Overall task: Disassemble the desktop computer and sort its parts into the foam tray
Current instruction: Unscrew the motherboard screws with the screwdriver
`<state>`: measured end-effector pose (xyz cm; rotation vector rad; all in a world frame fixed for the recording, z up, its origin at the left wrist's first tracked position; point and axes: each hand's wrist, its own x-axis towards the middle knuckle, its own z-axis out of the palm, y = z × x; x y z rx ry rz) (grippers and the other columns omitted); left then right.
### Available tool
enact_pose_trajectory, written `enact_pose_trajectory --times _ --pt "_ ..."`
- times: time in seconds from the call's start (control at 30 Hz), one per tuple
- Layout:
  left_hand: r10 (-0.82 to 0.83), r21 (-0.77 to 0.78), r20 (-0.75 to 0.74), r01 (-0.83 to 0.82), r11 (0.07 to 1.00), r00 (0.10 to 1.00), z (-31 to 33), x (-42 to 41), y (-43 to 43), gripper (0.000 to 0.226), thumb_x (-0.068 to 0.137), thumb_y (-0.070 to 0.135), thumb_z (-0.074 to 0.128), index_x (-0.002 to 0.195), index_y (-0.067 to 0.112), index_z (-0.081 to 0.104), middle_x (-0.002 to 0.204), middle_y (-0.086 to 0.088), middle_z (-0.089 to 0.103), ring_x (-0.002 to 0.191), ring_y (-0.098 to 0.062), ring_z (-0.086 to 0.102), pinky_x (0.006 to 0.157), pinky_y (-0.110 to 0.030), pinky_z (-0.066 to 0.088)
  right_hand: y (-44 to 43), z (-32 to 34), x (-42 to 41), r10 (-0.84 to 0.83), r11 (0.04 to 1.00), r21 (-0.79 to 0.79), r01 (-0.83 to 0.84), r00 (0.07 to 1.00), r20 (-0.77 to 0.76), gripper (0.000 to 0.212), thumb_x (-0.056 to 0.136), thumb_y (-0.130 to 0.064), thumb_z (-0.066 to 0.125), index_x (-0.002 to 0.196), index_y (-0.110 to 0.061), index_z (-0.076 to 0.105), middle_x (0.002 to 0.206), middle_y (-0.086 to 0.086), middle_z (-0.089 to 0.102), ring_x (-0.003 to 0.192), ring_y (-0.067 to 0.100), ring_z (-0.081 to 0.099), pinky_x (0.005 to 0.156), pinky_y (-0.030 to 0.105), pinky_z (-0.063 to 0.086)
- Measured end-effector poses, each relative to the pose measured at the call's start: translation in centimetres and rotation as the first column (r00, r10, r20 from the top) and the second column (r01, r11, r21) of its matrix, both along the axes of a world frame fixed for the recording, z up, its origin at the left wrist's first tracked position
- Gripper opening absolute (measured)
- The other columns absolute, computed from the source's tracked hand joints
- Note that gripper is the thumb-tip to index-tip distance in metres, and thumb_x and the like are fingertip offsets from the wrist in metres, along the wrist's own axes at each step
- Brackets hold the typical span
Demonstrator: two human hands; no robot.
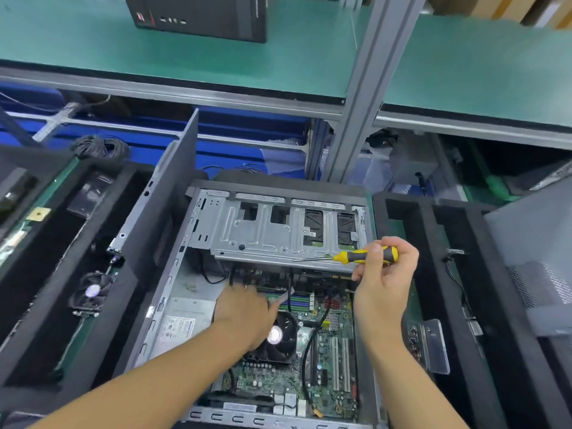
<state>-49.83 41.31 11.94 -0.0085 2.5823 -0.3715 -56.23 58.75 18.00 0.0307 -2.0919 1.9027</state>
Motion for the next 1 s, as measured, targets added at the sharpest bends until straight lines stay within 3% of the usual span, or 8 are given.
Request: enact_pose_trajectory --times 0.2,0.3,0.4,0.5,0.57,0.63,0.73,1.0 --pt "0.095 0.041 -0.166 -0.089 0.995 0.982 0.4 0.3 0.4 0.059 0.098 0.057 0.024 0.138 0.018 0.043 0.136 -0.007 0.050 0.123 -0.029 0.045 0.100 -0.043 0.037 1.7 0.0 -1.7 0.026 1.000 -0.020 -0.024 0.996 0.085 0.014 0.099 -0.022 0.052 0.097 -0.034 0.046 0.076 -0.012 0.063 0.063 0.022 0.065 0.068 0.037 0.052" --pt "0.082 0.040 -0.148 -0.076 0.996 0.986 1.7 -0.1 1.2 0.060 0.094 0.057 0.034 0.139 0.019 0.043 0.136 -0.005 0.051 0.124 -0.028 0.045 0.100 -0.042 0.035 4.0 0.0 -2.6 -0.003 0.998 -0.067 0.011 0.994 0.108 0.016 0.093 -0.016 0.058 0.090 -0.025 0.045 0.086 0.000 0.067 0.072 0.024 0.071 0.070 0.023 0.052" --pt "0.041 0.180 -0.222 0.000 0.984 0.974 3.6 -0.8 3.2 0.034 0.094 0.050 0.039 0.102 0.023 0.059 0.104 0.000 0.066 0.098 -0.024 0.060 0.084 -0.038 0.045 6.8 -0.6 -3.0 0.016 0.997 -0.083 0.001 0.979 0.204 0.021 0.086 -0.021 0.061 0.078 -0.027 0.043 0.089 -0.007 0.066 0.081 0.021 0.074 0.082 0.035 0.054" --pt "0.078 0.406 -0.362 0.082 0.910 0.929 5.4 -2.1 6.2 0.036 0.094 0.046 0.037 0.069 0.022 0.049 0.066 0.007 0.058 0.063 -0.016 0.058 0.060 -0.029 0.048 9.4 -2.1 -2.9 0.022 0.999 -0.043 -0.006 0.921 0.388 0.018 0.072 -0.028 0.063 0.072 -0.020 0.047 0.079 -0.009 0.070 0.088 0.022 0.073 0.094 0.050 0.051" --pt "0.107 0.504 -0.434 0.143 0.852 0.894 5.8 -2.9 8.0 0.039 0.094 0.047 0.033 0.064 0.024 0.041 0.057 0.007 0.052 0.052 -0.009 0.051 0.053 -0.026 0.046 10.7 -3.9 -2.2 -0.016 1.000 -0.011 0.025 0.862 0.507 0.011 0.074 -0.017 0.063 0.072 -0.014 0.053 0.074 -0.003 0.071 0.085 0.018 0.072 0.091 0.047 0.054" --pt "0.135 0.553 -0.478 0.179 0.814 0.868 5.6 -3.5 9.5 0.039 0.094 0.048 0.033 0.064 0.024 0.037 0.056 0.007 0.049 0.050 -0.010 0.048 0.049 -0.026 0.040 11.5 -5.9 -0.8 -0.090 0.994 0.096 0.043 0.812 0.576 0.005 0.079 -0.007 0.059 0.076 -0.009 0.055 0.069 0.000 0.065 0.066 0.004 0.065 0.067 0.021 0.053" --pt "0.200 0.613 -0.487 0.169 0.772 0.850 4.5 -4.0 10.9 0.036 0.094 0.048 0.035 0.070 0.023 0.045 0.058 0.006 0.054 0.054 -0.014 0.051 0.051 -0.028 0.043 11.7 -8.8 2.0 -0.157 0.975 0.223 0.012 0.749 0.644 0.011 0.081 -0.005 0.057 0.075 -0.010 0.048 0.064 0.000 0.051 0.042 0.002 0.036 0.038 0.013 0.028" --pt "0.234 0.649 -0.473 0.156 0.744 0.850 2.4 -2.5 11.4 0.032 0.095 0.049 0.033 0.074 0.028 0.046 0.059 0.009 0.054 0.055 -0.005 0.051 0.051 -0.027 0.042 10.9 -12.0 5.9 0.048 0.803 0.424 -0.419 0.754 0.655 0.015 0.092 -0.007 0.053 0.085 -0.020 0.049 0.092 -0.002 0.050 0.079 0.015 0.047 0.075 0.025 0.043"
